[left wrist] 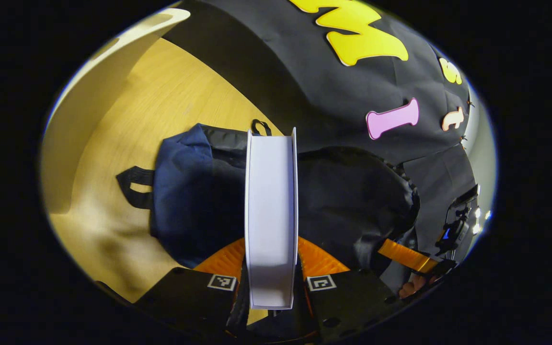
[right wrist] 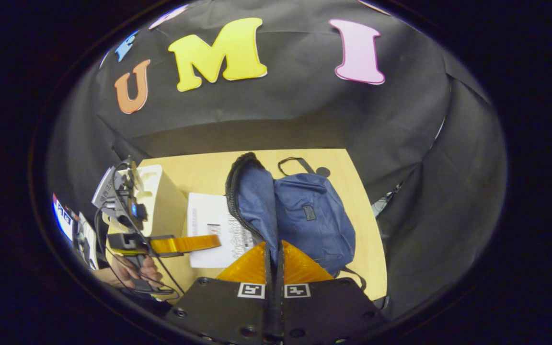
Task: Open the schoolbag, grab two books from the bookshelf and put them into the schoolbag.
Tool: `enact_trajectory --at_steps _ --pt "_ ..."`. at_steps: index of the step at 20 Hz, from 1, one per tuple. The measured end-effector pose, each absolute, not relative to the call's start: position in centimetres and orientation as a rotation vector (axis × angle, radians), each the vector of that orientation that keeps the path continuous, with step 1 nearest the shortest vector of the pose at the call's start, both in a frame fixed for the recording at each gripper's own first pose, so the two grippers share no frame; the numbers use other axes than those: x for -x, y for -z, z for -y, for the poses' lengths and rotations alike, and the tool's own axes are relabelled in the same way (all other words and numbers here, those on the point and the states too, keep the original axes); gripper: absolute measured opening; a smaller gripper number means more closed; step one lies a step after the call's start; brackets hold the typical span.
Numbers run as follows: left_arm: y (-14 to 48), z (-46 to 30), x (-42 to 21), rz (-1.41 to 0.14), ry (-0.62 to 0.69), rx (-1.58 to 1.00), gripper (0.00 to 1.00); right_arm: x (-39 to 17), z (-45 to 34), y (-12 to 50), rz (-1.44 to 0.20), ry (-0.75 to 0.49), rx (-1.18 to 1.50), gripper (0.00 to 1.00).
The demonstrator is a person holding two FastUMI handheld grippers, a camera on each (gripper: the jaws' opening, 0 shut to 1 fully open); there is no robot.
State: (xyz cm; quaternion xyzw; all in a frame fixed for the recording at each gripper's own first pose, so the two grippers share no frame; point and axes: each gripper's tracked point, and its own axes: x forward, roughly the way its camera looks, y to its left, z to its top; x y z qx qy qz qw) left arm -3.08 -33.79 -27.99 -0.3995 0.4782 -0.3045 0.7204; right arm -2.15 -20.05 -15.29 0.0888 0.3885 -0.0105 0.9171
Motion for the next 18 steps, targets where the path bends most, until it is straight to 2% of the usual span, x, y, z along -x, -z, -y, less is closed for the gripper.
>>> enact_trajectory --at_steps 1,2,5,6,7,13,16,18 --pt "28.4 34.4 2.9 -1.052 0.685 0.883 0.39 2.0 19.7 15.1 -0.798 0.017 -0.177 0.03" --pt "28.7 35.2 2.8 -1.048 0.699 0.887 0.39 1.9 19.4 15.0 -0.798 0.012 -0.169 0.0" --pt "30.0 37.2 1.9 -1.052 0.713 0.927 0.39 1.8 17.9 15.1 -0.81 -0.017 -0.159 0.0" --pt "30.5 37.9 1.6 -1.055 0.713 0.948 0.39 1.8 17.5 15.2 -0.812 -0.021 -0.149 0.03" --pt "30.9 38.6 1.2 -1.059 0.713 0.969 0.39 1.7 17.2 15.3 -0.814 -0.024 -0.141 0.0" --pt "33.4 41.2 0.6 -1.141 0.733 1.065 0.4 1.6 17.0 15.3 -0.818 -0.004 -0.138 0.0" --pt "35.4 39.9 0.9 -1.211 0.681 0.973 0.48 1.8 17.3 15.7 -0.821 0.009 -0.145 0.0" --pt "36.3 38.9 1.2 -1.238 0.64 0.892 0.6 1.8 17.0 16.1 -0.827 0.007 -0.147 0.0"
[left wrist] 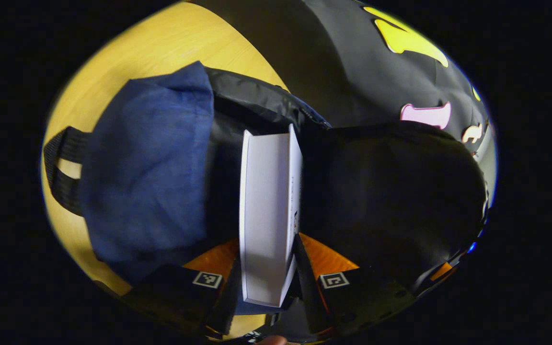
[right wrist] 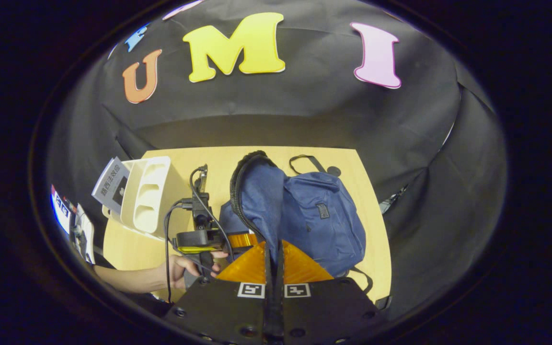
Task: Open the schoolbag, grab two books from the bookshelf and put them into the schoolbag.
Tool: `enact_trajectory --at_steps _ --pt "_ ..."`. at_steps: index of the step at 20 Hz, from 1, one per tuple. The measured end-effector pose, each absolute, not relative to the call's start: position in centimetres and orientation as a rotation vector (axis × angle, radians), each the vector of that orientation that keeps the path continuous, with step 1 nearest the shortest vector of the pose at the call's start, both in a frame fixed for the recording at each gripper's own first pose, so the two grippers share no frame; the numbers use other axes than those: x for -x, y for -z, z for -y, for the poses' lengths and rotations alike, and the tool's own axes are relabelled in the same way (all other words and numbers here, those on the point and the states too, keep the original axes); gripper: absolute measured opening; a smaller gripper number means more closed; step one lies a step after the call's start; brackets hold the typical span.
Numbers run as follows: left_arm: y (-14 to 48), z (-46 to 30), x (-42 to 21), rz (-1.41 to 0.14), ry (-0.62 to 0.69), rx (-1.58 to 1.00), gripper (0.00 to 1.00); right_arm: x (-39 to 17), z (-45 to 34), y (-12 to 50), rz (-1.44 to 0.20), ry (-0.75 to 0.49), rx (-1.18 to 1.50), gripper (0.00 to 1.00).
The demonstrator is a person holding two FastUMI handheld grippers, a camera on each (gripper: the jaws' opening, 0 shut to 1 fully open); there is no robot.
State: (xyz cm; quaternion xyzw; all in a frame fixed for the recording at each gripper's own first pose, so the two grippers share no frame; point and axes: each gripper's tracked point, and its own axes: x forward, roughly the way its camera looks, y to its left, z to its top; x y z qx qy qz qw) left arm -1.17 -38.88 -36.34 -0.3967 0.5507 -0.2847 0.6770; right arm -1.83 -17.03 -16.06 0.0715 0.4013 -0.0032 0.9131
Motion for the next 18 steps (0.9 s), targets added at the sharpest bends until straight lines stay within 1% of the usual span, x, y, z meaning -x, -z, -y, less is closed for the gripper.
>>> enact_trajectory --at_steps 1,2,3,4,6,7,8,9,12,15,16,17,18 --pt "36.6 38.6 1.4 -1.271 0.627 0.848 0.66 1.8 16.8 16.1 -0.829 0.003 -0.15 0.0" --pt "37.3 37.7 1.5 -1.305 0.584 0.765 0.68 1.7 16.6 16.3 -0.831 -0.001 -0.148 0.0" --pt "38.0 36.5 1.9 -1.332 0.543 0.672 0.87 1.5 16.4 16.4 -0.833 -0.005 -0.141 0.0" --pt "37.9 35.3 2.0 -1.335 0.524 0.615 0.75 1.6 16.1 16.4 -0.833 -0.011 -0.137 0.0" --pt "36.9 33.8 1.6 -1.291 0.517 0.495 0.77 1.4 15.8 16.5 -0.832 -0.019 -0.124 0.0" --pt "36.6 32.7 1.0 -1.255 0.497 0.398 0.93 1.3 15.8 16.6 -0.831 -0.017 -0.118 0.0" --pt "35.7 31.5 0.1 -1.191 0.489 0.3 0.95 1.3 15.7 16.7 -0.829 -0.017 -0.118 0.0" --pt "34.7 30.4 -0.6 -1.132 0.482 0.227 0.81 1.3 15.6 16.7 -0.829 -0.017 -0.12 0.0" --pt "30.1 26.2 -3.9 -0.898 0.397 0.009 0.82 1.4 15.5 16.8 -0.828 -0.012 -0.131 0.0" --pt "23.8 23.2 -5.4 -0.7 0.35 -0.081 0.81 1.4 15.4 16.8 -0.825 -0.01 -0.134 0.0" --pt "21.8 21.7 -5.5 -0.639 0.327 -0.104 0.82 1.4 15.3 16.9 -0.823 -0.01 -0.135 0.0" --pt "19.9 20.4 -5.7 -0.583 0.294 -0.115 0.91 1.4 15.2 16.9 -0.821 -0.012 -0.139 0.0" --pt "18.2 19.2 -5.9 -0.542 0.268 -0.105 0.9 1.5 14.9 17.1 -0.822 -0.014 -0.142 0.0"
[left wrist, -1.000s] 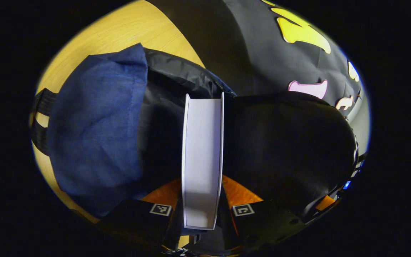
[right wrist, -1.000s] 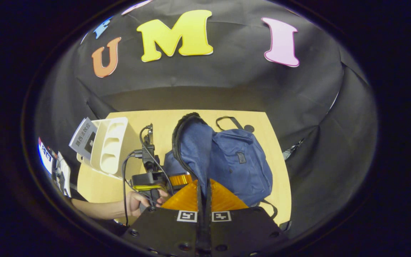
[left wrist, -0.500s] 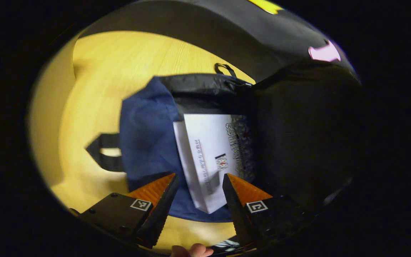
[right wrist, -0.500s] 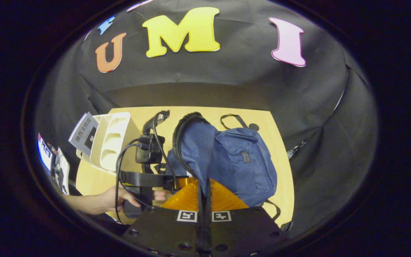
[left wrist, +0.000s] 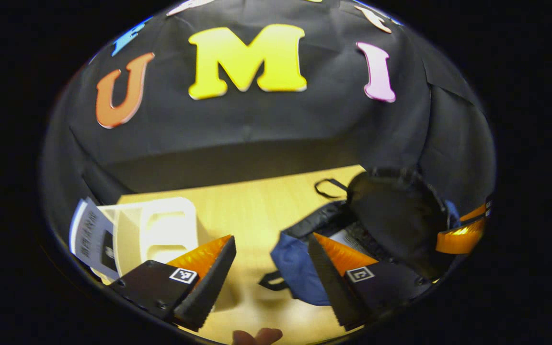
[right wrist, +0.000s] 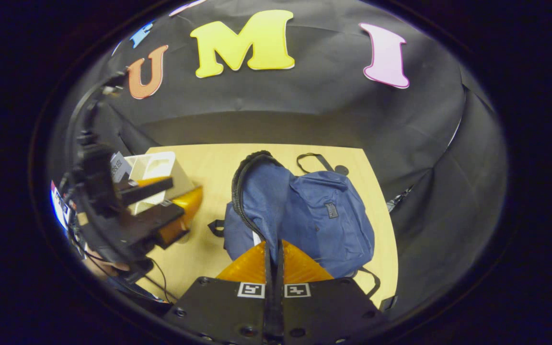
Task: Open the schoolbag, grab two books from the bookshelf and put them into the schoolbag.
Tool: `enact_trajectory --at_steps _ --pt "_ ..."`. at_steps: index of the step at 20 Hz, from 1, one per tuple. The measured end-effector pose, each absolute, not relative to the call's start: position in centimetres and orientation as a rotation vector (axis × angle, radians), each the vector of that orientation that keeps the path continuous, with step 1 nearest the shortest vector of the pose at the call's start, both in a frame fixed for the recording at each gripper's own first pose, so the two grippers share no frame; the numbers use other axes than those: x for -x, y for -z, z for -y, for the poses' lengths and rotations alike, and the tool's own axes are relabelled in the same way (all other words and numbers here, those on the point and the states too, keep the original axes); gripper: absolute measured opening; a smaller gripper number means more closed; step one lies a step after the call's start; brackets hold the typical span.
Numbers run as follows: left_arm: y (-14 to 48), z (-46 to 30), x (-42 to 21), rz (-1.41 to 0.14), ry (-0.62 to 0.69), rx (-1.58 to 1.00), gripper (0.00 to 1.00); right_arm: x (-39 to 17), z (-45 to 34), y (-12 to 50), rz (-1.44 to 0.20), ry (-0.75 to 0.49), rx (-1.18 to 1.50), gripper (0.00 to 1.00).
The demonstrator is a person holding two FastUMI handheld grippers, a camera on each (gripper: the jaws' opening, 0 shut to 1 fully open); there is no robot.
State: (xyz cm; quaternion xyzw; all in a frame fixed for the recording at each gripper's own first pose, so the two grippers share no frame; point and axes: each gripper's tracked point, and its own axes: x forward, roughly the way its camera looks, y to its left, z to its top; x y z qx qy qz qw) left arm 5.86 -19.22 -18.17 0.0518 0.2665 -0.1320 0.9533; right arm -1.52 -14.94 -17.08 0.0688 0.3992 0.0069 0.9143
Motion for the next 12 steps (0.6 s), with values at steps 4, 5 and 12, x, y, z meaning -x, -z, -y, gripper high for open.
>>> enact_trajectory --at_steps 4,5,12 --pt "12.1 13.8 -5.0 -0.446 0.193 -0.058 0.94 1.5 14.3 17.2 -0.825 -0.024 -0.117 0.0" --pt "11.0 12.0 -5.0 -0.442 0.166 -0.062 0.99 1.4 14.1 17.1 -0.823 -0.024 -0.111 0.0" --pt "0.1 0.5 -5.6 -0.176 -0.051 -0.175 0.99 1.5 13.6 17.5 -0.819 -0.011 -0.16 0.0"
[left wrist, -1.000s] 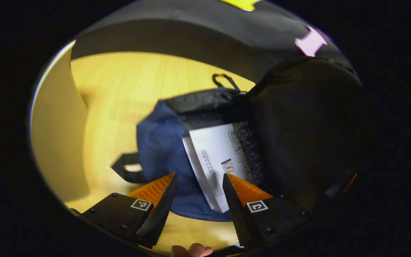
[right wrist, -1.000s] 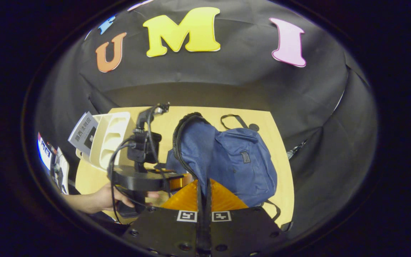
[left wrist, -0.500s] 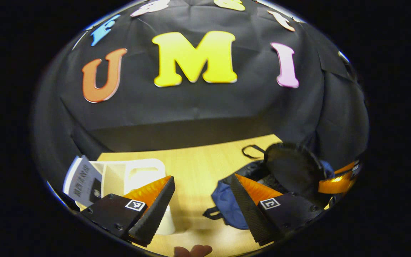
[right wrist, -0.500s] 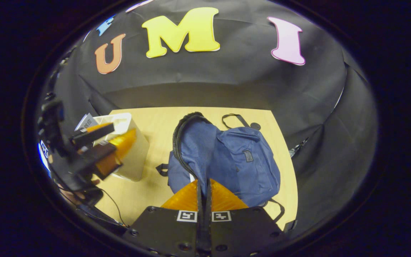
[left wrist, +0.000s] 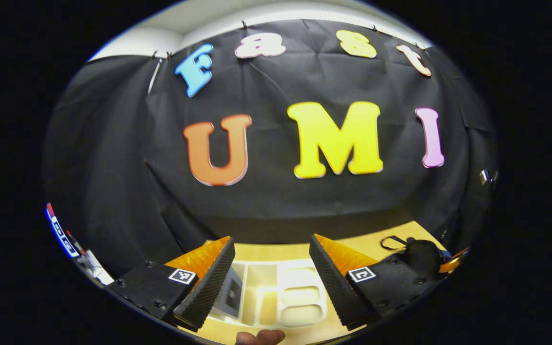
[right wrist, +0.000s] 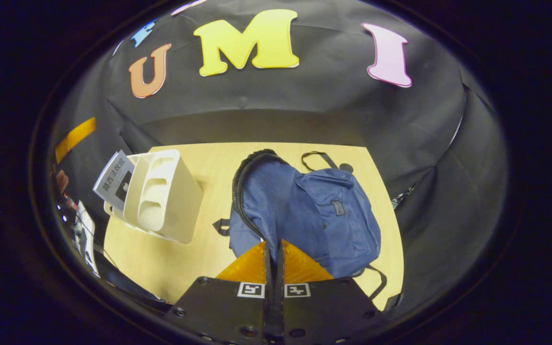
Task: Open the schoolbag, grab two books from the bookshelf and put them into the schoolbag.
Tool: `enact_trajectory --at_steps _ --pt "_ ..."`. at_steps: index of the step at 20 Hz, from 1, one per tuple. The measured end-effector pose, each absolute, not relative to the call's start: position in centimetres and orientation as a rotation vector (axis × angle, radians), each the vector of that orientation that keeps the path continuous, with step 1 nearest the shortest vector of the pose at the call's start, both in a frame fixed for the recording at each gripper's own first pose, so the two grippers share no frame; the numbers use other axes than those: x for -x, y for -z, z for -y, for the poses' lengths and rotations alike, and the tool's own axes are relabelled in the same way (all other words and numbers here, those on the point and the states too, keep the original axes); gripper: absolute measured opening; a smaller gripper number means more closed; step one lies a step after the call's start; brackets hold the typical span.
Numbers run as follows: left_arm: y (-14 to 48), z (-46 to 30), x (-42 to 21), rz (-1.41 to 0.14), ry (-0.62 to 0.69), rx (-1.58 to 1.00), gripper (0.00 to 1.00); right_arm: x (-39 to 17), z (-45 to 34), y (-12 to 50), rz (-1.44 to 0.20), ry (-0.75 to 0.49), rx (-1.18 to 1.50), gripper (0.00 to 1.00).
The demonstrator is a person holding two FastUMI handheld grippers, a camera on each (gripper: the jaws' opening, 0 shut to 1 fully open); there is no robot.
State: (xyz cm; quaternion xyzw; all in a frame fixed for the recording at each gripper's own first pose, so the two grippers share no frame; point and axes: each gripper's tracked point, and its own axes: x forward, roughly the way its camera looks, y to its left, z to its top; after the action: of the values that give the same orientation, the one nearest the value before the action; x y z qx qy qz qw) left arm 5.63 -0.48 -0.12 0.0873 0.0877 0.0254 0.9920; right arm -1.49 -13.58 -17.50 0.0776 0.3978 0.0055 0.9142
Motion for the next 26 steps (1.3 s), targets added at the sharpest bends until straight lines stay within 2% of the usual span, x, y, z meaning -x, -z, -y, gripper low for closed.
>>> enact_trajectory --at_steps 3,4,6,12,18,22,26 --pt "-1.1 -2.8 -5.4 -0.191 -0.077 -0.172 0.98 1.5 13.6 17.3 -0.818 -0.014 -0.16 0.0" --pt "-0.4 -3.9 -5.4 -0.231 -0.081 -0.144 0.94 1.5 13.6 17.4 -0.817 -0.015 -0.155 0.0" --pt "0.9 -5.3 -5.2 -0.313 -0.076 -0.084 0.98 1.4 13.6 17.4 -0.819 -0.019 -0.149 0.0" --pt "2.1 -9.5 -5.1 -0.478 -0.065 -0.066 0.98 1.6 13.5 17.4 -0.82 -0.024 -0.147 0.0" --pt "6.9 -10.0 -4.4 -0.778 -0.023 0.051 0.99 1.7 14.0 17.2 -0.818 -0.02 -0.163 0.0" --pt "10.3 -10.2 -4.2 -0.999 0.043 0.047 0.98 1.7 14.3 17.2 -0.816 -0.024 -0.163 0.0" --pt "12.9 -10.4 -5.0 -1.142 0.058 0.023 0.99 1.8 14.8 17.3 -0.815 -0.013 -0.194 0.0"
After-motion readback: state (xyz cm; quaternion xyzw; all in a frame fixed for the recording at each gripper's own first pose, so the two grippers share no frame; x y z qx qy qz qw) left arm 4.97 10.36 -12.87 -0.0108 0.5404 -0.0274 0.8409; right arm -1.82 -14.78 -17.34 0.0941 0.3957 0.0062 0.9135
